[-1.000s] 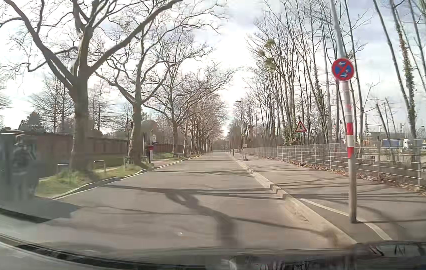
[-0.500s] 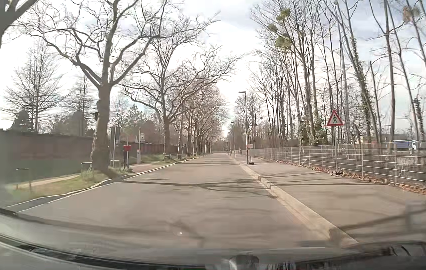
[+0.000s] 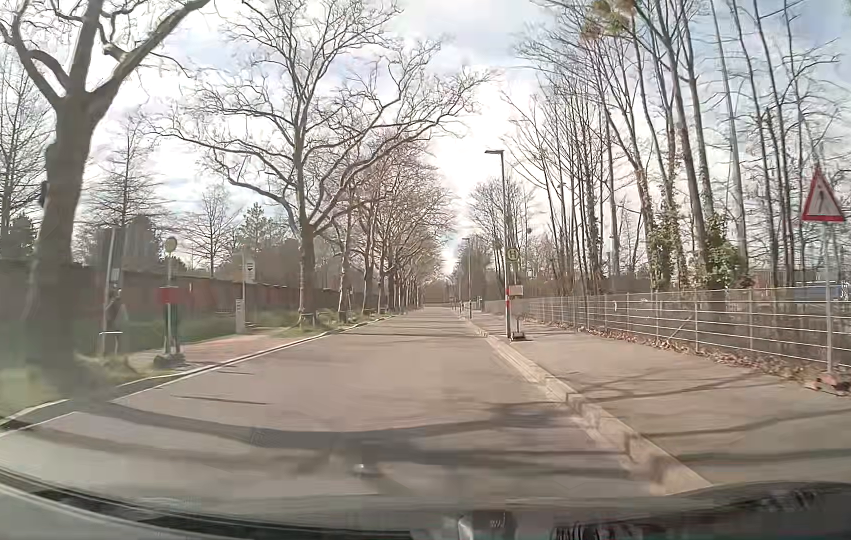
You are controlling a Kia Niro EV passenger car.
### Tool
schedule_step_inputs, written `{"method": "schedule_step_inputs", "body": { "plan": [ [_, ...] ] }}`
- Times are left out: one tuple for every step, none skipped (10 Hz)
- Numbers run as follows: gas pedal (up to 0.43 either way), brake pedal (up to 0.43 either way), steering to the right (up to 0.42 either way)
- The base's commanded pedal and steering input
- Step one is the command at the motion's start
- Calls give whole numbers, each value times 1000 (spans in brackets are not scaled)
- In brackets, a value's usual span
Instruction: Follow the waypoints while adhering to traffic rules and regulations
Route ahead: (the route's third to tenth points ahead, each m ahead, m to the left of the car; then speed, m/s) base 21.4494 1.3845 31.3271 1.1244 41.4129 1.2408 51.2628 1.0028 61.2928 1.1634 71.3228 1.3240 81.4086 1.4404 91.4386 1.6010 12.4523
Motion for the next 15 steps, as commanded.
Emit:
{"method": "schedule_step_inputs", "body": {
  "plan": [
    [118,0,1],
    [118,0,1],
    [118,0,1],
    [118,0,0],
    [118,0,0],
    [118,0,0],
    [118,0,0],
    [118,0,0],
    [118,0,0],
    [118,0,0],
    [118,0,0],
    [118,0,0],
    [118,0,0],
    [118,0,0],
    [118,0,0]
  ]
}}
